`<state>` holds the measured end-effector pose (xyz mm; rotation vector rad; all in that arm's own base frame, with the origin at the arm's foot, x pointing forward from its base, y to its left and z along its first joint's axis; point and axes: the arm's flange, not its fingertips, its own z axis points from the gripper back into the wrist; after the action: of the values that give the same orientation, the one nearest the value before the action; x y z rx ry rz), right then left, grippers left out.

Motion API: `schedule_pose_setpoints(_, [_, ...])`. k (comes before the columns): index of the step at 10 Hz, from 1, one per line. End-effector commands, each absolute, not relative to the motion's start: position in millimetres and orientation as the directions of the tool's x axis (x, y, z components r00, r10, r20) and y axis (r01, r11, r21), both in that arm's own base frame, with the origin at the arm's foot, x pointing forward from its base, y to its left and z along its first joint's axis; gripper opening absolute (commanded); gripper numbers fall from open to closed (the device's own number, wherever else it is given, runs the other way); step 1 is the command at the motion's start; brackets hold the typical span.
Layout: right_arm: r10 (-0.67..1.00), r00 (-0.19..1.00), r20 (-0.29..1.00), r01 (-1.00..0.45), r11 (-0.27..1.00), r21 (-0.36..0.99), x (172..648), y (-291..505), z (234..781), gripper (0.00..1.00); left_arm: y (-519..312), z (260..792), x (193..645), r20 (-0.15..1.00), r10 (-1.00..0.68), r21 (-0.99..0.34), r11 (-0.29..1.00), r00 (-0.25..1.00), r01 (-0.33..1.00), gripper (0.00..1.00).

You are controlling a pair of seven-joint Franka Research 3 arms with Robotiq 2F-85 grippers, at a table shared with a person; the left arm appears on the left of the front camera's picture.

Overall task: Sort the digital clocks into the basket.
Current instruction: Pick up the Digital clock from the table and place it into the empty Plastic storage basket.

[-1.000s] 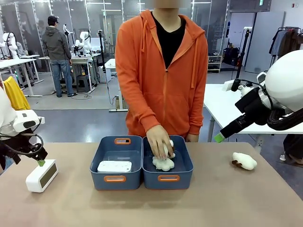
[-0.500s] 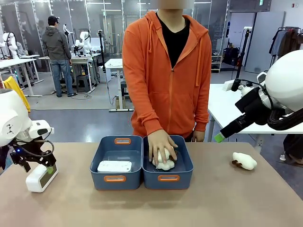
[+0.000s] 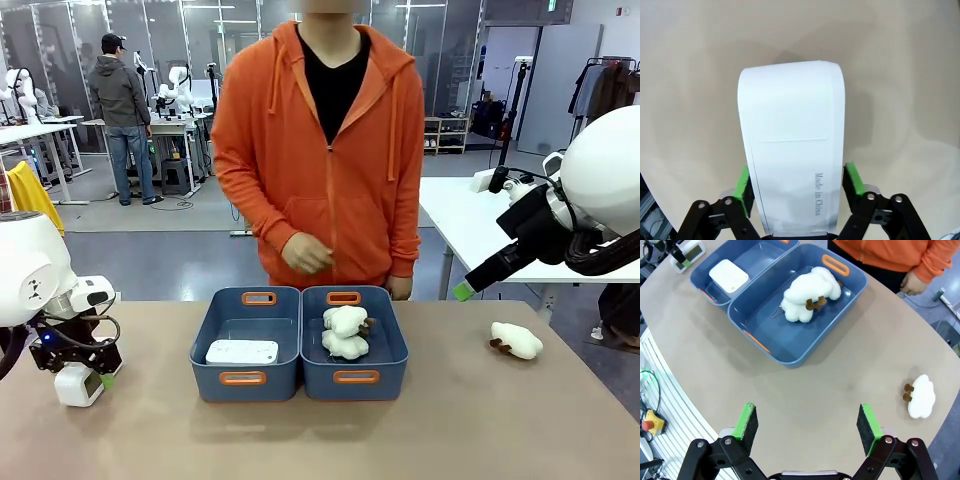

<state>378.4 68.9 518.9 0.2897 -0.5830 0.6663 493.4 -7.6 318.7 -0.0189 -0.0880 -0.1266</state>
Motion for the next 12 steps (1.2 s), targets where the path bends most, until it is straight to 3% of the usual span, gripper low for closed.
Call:
schedule_pose_setpoints(1, [0.481,0.647,0.591,-0.635,0.769,0.069,377.5,71.1,518.8,1.0,-5.1,323.2,498.4,0.091,-0.157,-0.044,0.986,0.983,0.161,0.0])
schedule_pose_setpoints(3, [0.481,0.647,0.591,-0.635,0.769,0.069,377.5,71.1,518.8,1.0,-4.8,329.0,492.3,0.054,-0.187,-0.029,0.982,0.981,0.189,0.0])
schedule_pose_setpoints(4, [0.481,0.647,0.591,-0.635,0.769,0.069,377.5,71.1,518.8,1.0,0.8,353.8,483.0,0.043,-0.276,-0.018,0.961,0.96,0.277,0.26])
schedule_pose_setpoints(7, [0.481,0.647,0.591,-0.635,0.769,0.069,377.5,71.1,518.8,1.0,36.6,440.5,444.5,0.228,-0.536,-0.095,0.818,0.813,0.567,0.26])
schedule_pose_setpoints(9, [0.481,0.647,0.591,-0.635,0.769,0.069,377.5,71.1,518.8,1.0,14.3,456.2,429.4,0.336,-0.53,-0.162,0.782,0.778,0.602,0.26])
schedule_pose_setpoints(10, [0.481,0.647,0.591,-0.635,0.769,0.069,377.5,71.1,518.8,1.0,-12.5,466.3,421.2,0.425,-0.607,-0.138,0.69,0.671,0.711,0.26])
schedule_pose_setpoints(12, [0.481,0.647,0.591,-0.635,0.769,0.069,377.5,71.1,518.8,1.0,-71.6,481.9,411.3,0.451,-0.795,-0.004,0.453,0.406,0.892,0.26])
